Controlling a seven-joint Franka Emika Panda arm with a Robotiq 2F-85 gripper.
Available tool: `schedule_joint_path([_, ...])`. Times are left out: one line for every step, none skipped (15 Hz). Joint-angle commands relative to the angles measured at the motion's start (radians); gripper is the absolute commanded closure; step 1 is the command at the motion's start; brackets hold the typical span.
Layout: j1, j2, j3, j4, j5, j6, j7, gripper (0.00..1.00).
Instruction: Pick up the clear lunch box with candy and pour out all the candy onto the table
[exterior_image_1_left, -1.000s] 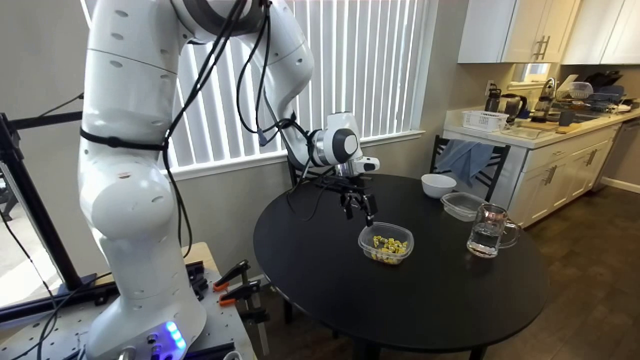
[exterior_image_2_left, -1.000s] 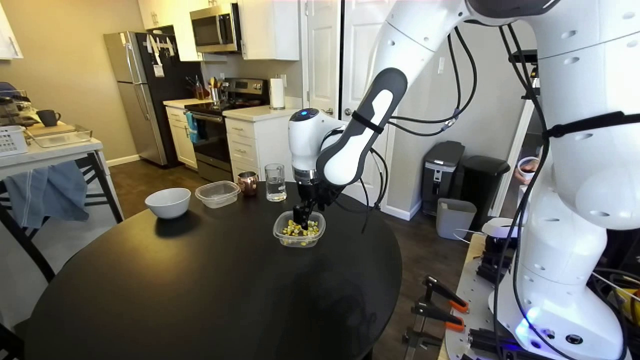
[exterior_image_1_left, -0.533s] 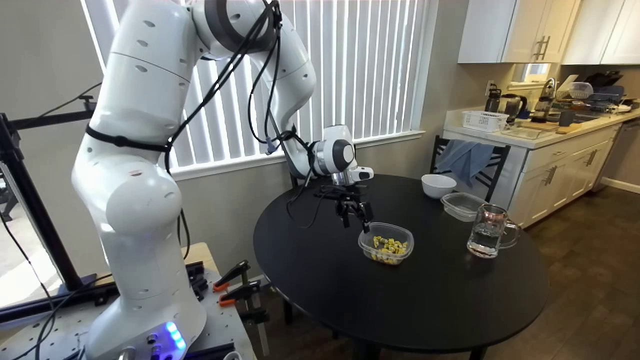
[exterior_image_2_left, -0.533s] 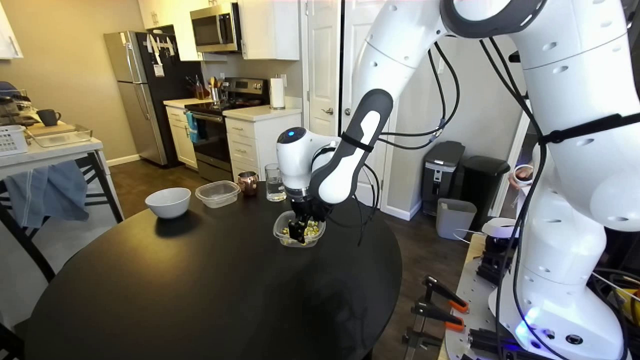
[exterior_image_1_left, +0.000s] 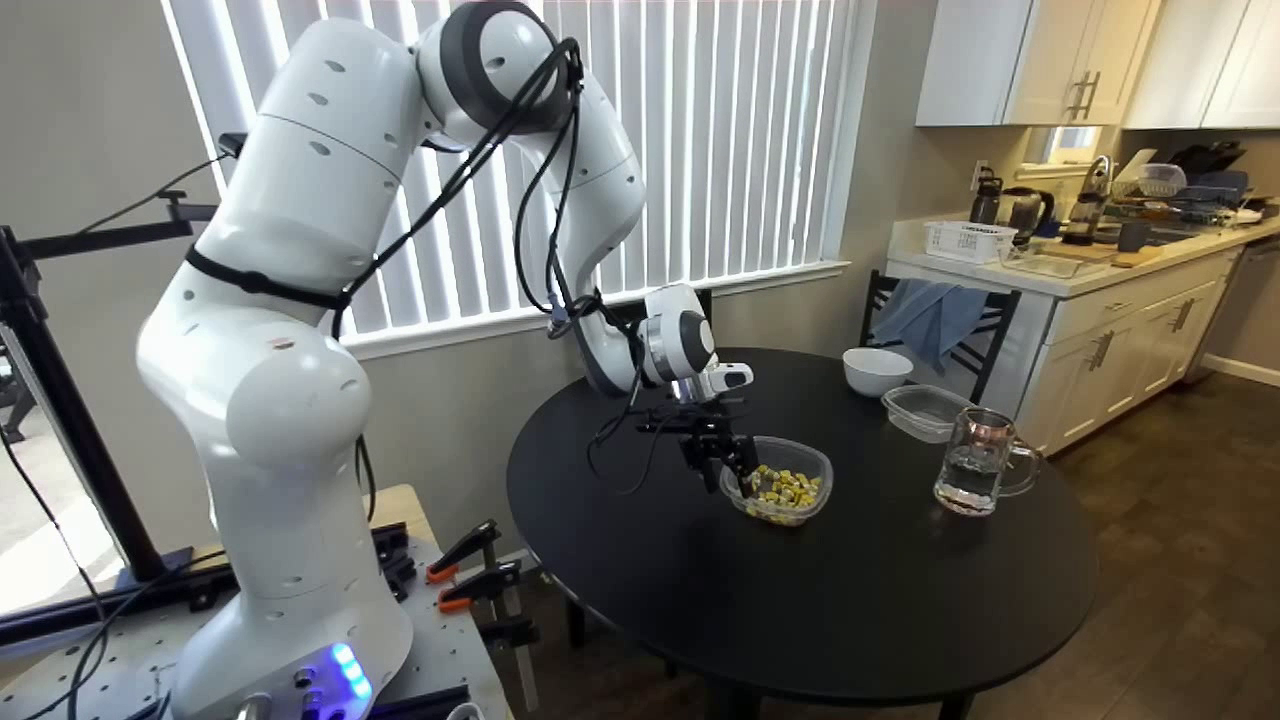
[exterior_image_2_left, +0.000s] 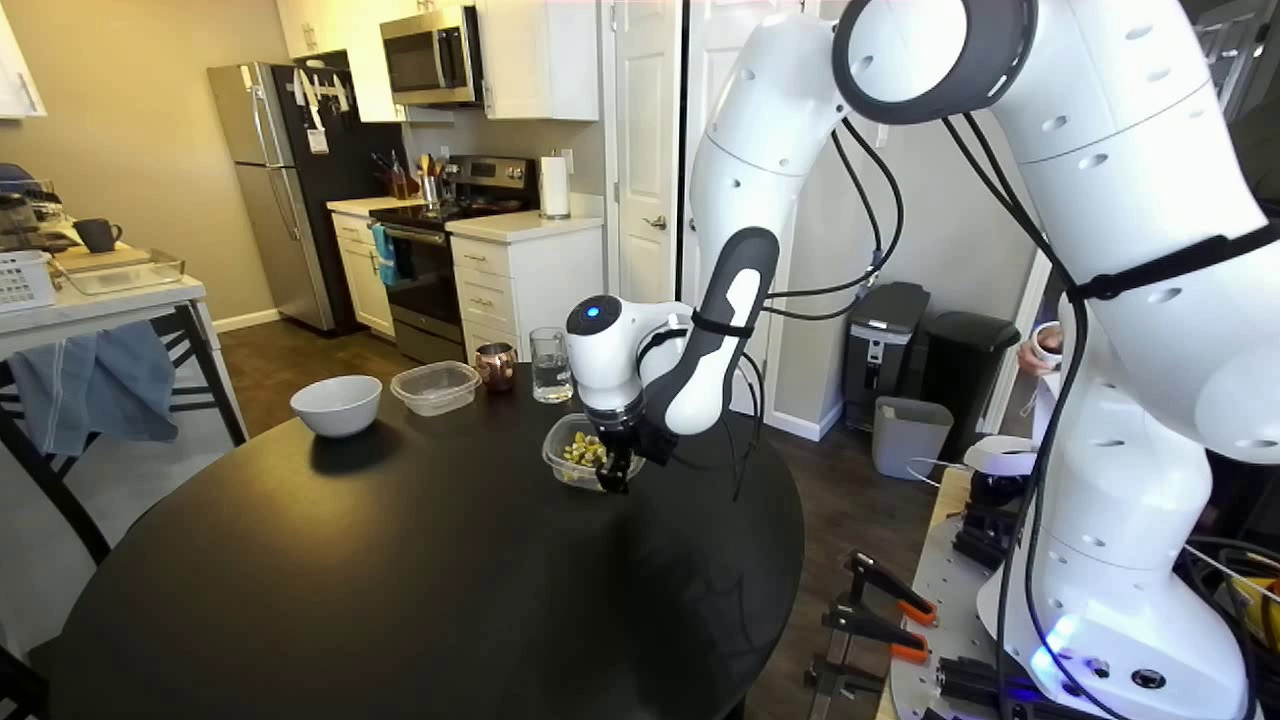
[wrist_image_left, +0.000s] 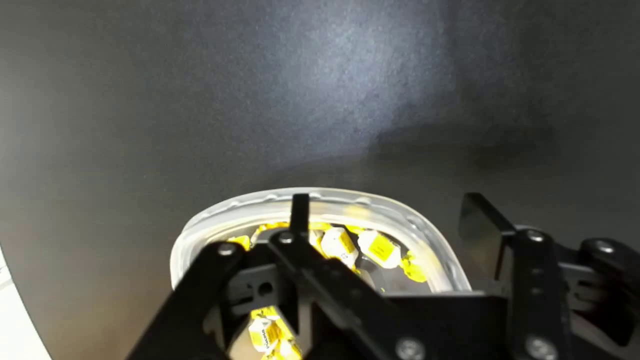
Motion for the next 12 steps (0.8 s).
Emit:
schedule_joint_path([0.031, 0.001, -0.036, 0.02, -0.073, 0.055, 0.031, 0.53])
schedule_joint_path([0.036, -0.01, -0.043, 0.024, -0.095, 0.068, 0.029, 0.59])
schedule_joint_path([0.037, -0.015, -0.043, 0.028, -0.109, 0.076, 0.026, 0.66])
schedule_joint_path([0.048, -0.019, -0.053, 0.029, -0.123, 0.093, 0.023, 0.72])
schedule_joint_path([0.051, -0.023, -0.053, 0.031, -0.131, 0.1, 0.019, 0.8])
schedule_joint_path([0.053, -0.025, -0.054, 0.032, -0.139, 0.114, 0.013, 0.85])
schedule_joint_path([0.055, -0.029, -0.053, 0.029, -0.146, 0.121, 0.009, 0.93])
schedule_joint_path([0.056, -0.032, -0.051, 0.027, -0.147, 0.122, 0.006, 0.9])
schedule_joint_path([0.062, -0.032, -0.053, 0.027, -0.153, 0.119, 0.005, 0.54])
schedule_joint_path([0.066, -0.032, -0.057, 0.028, -0.16, 0.119, 0.005, 0.58])
schedule_joint_path([0.067, -0.031, -0.059, 0.03, -0.165, 0.119, 0.006, 0.57])
schedule_joint_path([0.069, -0.028, -0.064, 0.032, -0.177, 0.121, 0.008, 0.51])
